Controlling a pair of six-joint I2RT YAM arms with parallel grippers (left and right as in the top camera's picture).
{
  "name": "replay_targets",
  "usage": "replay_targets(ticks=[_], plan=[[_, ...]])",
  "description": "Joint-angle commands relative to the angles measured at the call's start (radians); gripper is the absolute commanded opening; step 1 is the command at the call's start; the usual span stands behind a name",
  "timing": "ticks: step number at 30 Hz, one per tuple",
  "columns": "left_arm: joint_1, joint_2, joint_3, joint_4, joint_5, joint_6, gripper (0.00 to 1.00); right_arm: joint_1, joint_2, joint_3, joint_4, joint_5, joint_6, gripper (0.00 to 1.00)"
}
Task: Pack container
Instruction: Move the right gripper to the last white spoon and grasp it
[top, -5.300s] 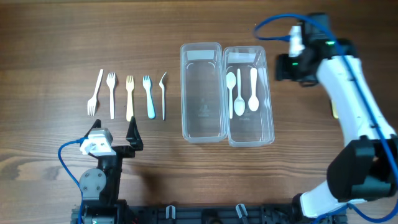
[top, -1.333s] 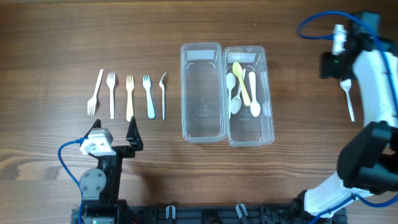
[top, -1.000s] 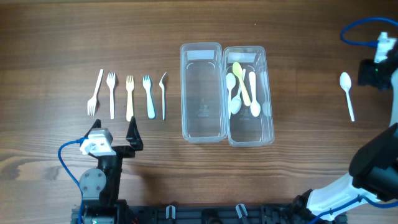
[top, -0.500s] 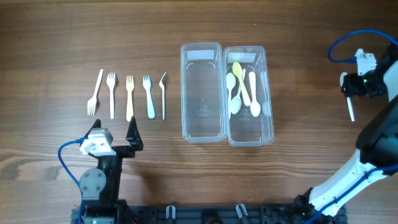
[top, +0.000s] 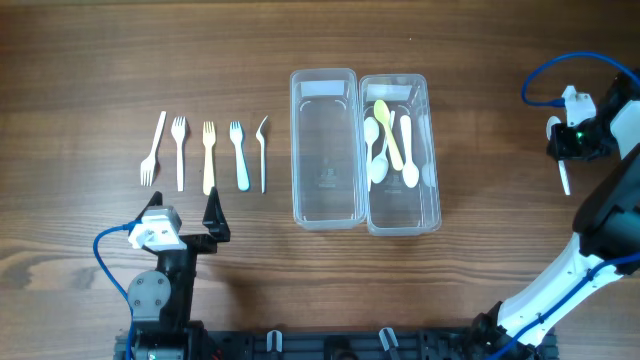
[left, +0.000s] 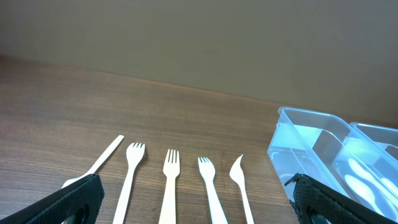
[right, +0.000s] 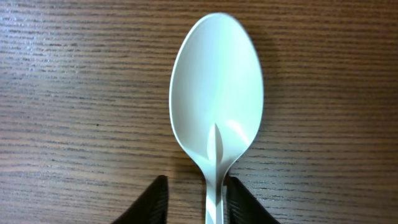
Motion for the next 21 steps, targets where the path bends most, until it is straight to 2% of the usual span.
replay_targets(ticks=[1,4,6,10,17,21], plan=[[-0.005,-0.007,-0.008,0.0,0.012,0.023,1.0,0.002,0.019,-0.014,-0.007,-0.02,0.043,0.21],[-0.005,-0.007,-0.008,0.0,0.011,0.023,1.0,0.002,0.019,-0.014,-0.024,-0.021,0.048,0.2],[-0.005,-0.007,-0.008,0.0,0.012,0.023,1.0,0.002,0.019,-0.014,-0.034,-0.02,0.048,0.26],[-0.005,-0.007,-0.008,0.0,0.012,0.023,1.0,0.002,0.019,-0.018,-0.058,-0.02,0.068,0.29],[-0.005,-0.007,-0.008,0.0,0.012,0.023,1.0,0.002,0.019,-0.048,-0.007,-0.019,0.092,0.29],[-0.005,-0.007,-0.008,0.0,0.012,0.023,1.0,0.002,0.019,-0.062,0.042,-0.019,0.141,0.42]])
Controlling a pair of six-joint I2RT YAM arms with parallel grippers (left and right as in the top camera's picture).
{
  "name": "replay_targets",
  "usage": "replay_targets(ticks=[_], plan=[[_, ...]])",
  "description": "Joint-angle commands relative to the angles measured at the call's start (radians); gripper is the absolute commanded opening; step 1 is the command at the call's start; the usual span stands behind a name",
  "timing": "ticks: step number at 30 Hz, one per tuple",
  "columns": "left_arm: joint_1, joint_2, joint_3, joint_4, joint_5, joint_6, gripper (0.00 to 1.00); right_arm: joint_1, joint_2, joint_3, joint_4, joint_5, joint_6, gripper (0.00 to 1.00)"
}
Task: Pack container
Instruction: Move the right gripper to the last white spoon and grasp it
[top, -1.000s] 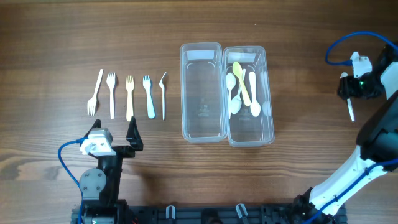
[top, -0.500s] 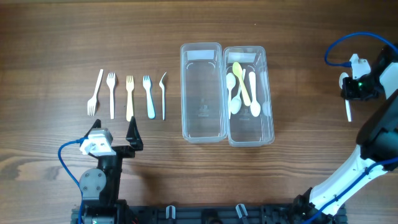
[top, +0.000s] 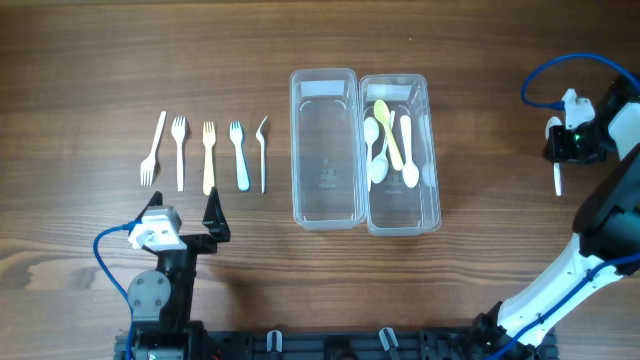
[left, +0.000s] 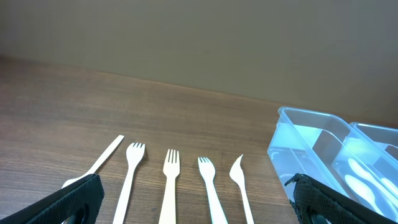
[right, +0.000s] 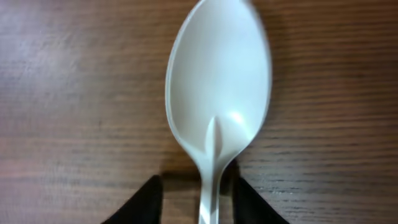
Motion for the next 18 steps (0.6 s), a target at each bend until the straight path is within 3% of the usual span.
replay_targets(ticks=[1,7,12,16,18], plan=[[-0.005,-0.007,-0.008,0.0,0.012,0.023,1.0,0.002,0.02,-0.039,0.047,-0.013,0.068,0.43],[-0.005,-0.007,-0.008,0.0,0.012,0.023,1.0,0.002,0.02,-0.042,0.063,-0.013,0.115,0.37],[-0.005,-0.007,-0.008,0.0,0.012,0.023,1.0,0.002,0.02,-0.042,0.049,-0.013,0.116,0.14],[-0.005,-0.007,-0.008,0.0,0.012,0.023,1.0,0.003,0.019,-0.042,0.036,-0.017,0.166,0.04],[-0.005,-0.007,-0.008,0.0,0.012,0.023,1.0,0.003,0.017,-0.031,0.027,-0.017,0.197,0.04]])
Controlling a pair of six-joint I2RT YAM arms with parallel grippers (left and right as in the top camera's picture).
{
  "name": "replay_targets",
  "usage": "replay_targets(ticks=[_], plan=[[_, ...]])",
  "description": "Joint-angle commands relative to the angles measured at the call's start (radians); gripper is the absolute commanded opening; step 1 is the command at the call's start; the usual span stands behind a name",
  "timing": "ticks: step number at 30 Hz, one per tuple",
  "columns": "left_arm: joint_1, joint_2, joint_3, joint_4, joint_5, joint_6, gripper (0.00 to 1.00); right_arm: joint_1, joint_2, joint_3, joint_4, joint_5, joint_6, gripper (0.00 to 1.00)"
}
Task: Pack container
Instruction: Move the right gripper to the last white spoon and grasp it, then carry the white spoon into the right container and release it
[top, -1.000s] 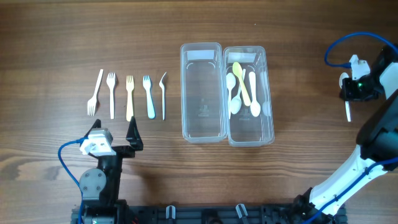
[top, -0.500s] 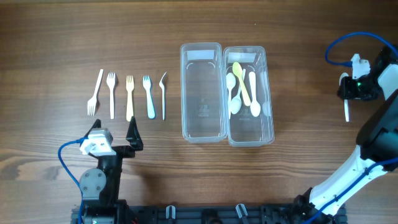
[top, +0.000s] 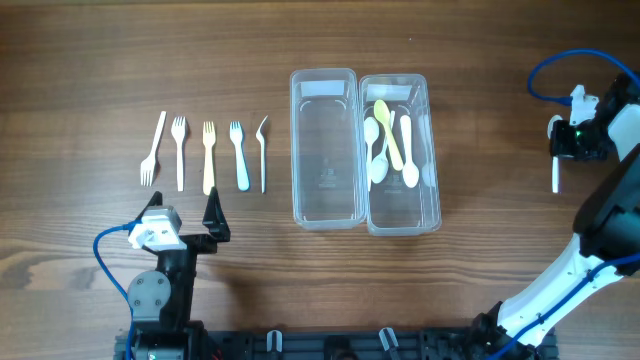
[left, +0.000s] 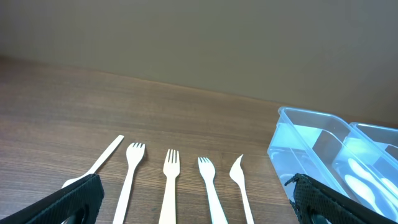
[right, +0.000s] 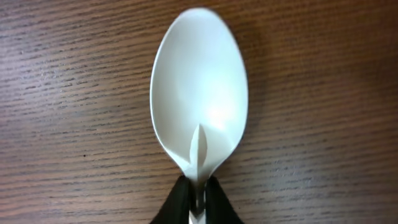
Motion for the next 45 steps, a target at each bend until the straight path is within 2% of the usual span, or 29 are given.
replay_targets(ticks=[1,9,15,23,32,38,45], plan=[[-0.005,-0.007,-0.008,0.0,0.012,0.023,1.0,0.004,0.016,-0.009,-0.037,-0.021,0.082,0.04],[-0.005,-0.007,-0.008,0.0,0.012,0.023,1.0,0.01,-0.033,0.145,-0.149,-0.237,0.145,0.05],[-0.005,-0.007,-0.008,0.0,0.012,0.023,1.0,0.068,-0.118,0.201,-0.159,-0.381,0.175,0.04],[-0.005,-0.007,-0.008,0.0,0.012,0.023,1.0,0.289,-0.204,0.201,-0.144,-0.54,0.204,0.04],[-0.005,-0.007,-0.008,0.0,0.012,0.023,1.0,0.584,-0.206,0.2,-0.126,-0.521,0.223,0.04],[-0.005,-0.007,-0.008,0.0,0.012,0.023,1.0,0.721,-0.204,0.182,-0.17,-0.335,0.274,0.04],[-0.005,-0.007,-0.008,0.0,0.012,0.023,1.0,0.756,-0.204,0.114,-0.216,-0.278,0.276,0.04]])
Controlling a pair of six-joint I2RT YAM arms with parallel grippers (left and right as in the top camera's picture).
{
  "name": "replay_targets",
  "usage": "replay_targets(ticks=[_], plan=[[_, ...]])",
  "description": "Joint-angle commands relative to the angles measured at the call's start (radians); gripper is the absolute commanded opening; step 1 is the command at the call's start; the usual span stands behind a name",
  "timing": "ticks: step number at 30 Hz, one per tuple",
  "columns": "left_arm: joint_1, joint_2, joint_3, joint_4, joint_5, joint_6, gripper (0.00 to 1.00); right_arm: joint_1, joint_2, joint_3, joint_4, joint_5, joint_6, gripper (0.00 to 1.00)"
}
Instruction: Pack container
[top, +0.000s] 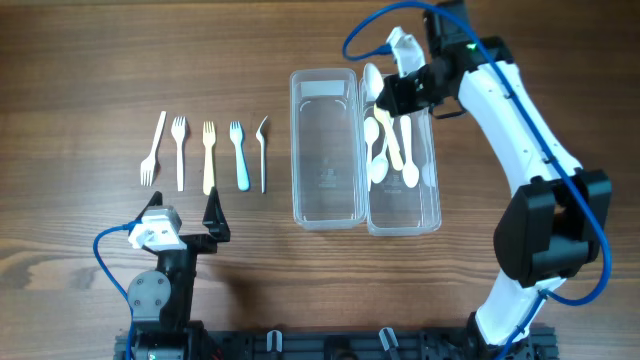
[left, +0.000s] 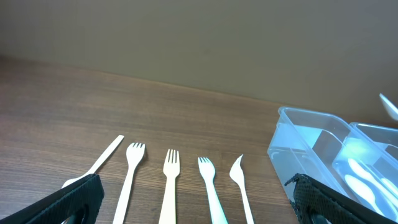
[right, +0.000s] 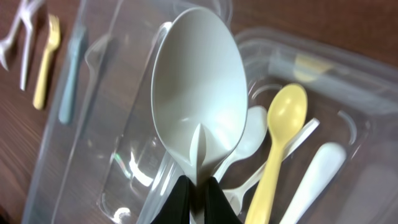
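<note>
My right gripper (top: 388, 97) is shut on the handle of a white spoon (right: 199, 102), held above the far end of two clear containers, over the wall they share. The right container (top: 434, 170) holds a yellow spoon (top: 388, 130) and several white spoons (top: 378, 165). The left container (top: 296, 150) has nothing in it. A row of forks lies to the left: white ones (top: 180, 152), a yellow one (top: 208, 157) and a blue one (top: 238, 155). My left gripper (left: 199, 208) stands open near the front edge, just short of the fork handles.
Both containers (left: 311, 143) show at the right of the left wrist view, with the held spoon's bowl (left: 390, 106) at the frame edge. The right arm (top: 520, 110) reaches in diagonally from the right. A blue cable (top: 105, 265) loops beside the left arm's base.
My right gripper, shut on the white spoon, was at the table's far right just above the wood. Now it holds the spoon over the far end of the containers. The left arm is unchanged.
The white spoon lay on the wood at the far right with my right jaws open on either side of its handle, and likewise at the following moment. Then the jaws were shut on the handle. Now the spoon hangs over the containers.
</note>
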Motion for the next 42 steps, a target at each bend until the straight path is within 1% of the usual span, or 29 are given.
replay_targets(ticks=[1,7,13,14,15,16,21,25,27,29,31,33,35,36,39,42], plan=[[-0.005,-0.007,-0.008,0.0,0.012,0.023,1.0,0.003,-0.013,-0.06,-0.009,0.065,0.019,0.04],[-0.005,-0.007,-0.008,0.0,0.012,0.023,1.0,0.003,-0.013,-0.119,0.014,0.091,0.019,0.04],[-0.005,-0.007,-0.008,0.0,0.012,0.023,1.0,0.003,-0.013,-0.123,0.021,0.091,0.018,0.05],[-0.005,-0.007,-0.008,0.0,0.012,0.023,1.0,0.003,-0.013,-0.123,0.022,0.091,0.018,0.22],[-0.005,-0.007,-0.008,0.0,0.012,0.023,1.0,0.003,-0.013,-0.123,0.023,0.091,0.018,0.45],[-0.005,-0.007,-0.008,0.0,0.012,0.023,1.0,0.003,-0.013,-0.123,0.026,0.091,0.017,0.53],[-0.005,-0.007,-0.008,0.0,0.012,0.023,1.0,-0.002,-0.015,-0.098,0.094,0.093,0.018,0.53],[-0.005,-0.007,-0.008,0.0,0.012,0.023,1.0,-0.058,-0.015,0.067,0.13,0.128,0.093,0.54],[-0.005,-0.007,-0.008,0.0,0.012,0.023,1.0,-0.113,-0.015,0.172,0.124,0.196,0.146,0.58],[-0.005,-0.007,-0.008,0.0,0.012,0.023,1.0,-0.163,-0.016,0.232,0.121,0.245,0.153,0.62],[-0.005,-0.007,-0.008,0.0,0.012,0.023,1.0,-0.225,-0.017,0.268,0.124,0.311,0.143,0.7],[-0.005,-0.007,-0.008,0.0,0.012,0.023,1.0,-0.274,-0.017,0.27,0.13,0.343,0.091,0.83],[-0.005,-0.007,-0.008,0.0,0.012,0.023,1.0,-0.306,-0.015,0.264,0.135,0.343,0.012,1.0],[-0.005,-0.007,-0.008,0.0,0.012,0.023,1.0,-0.32,-0.013,0.258,0.144,0.352,-0.047,1.0],[-0.005,-0.007,-0.008,0.0,0.012,0.023,1.0,-0.333,-0.013,0.255,0.167,0.407,-0.145,1.0],[-0.005,-0.007,-0.008,0.0,0.012,0.023,1.0,-0.333,-0.013,0.255,0.198,0.443,-0.177,1.0]])
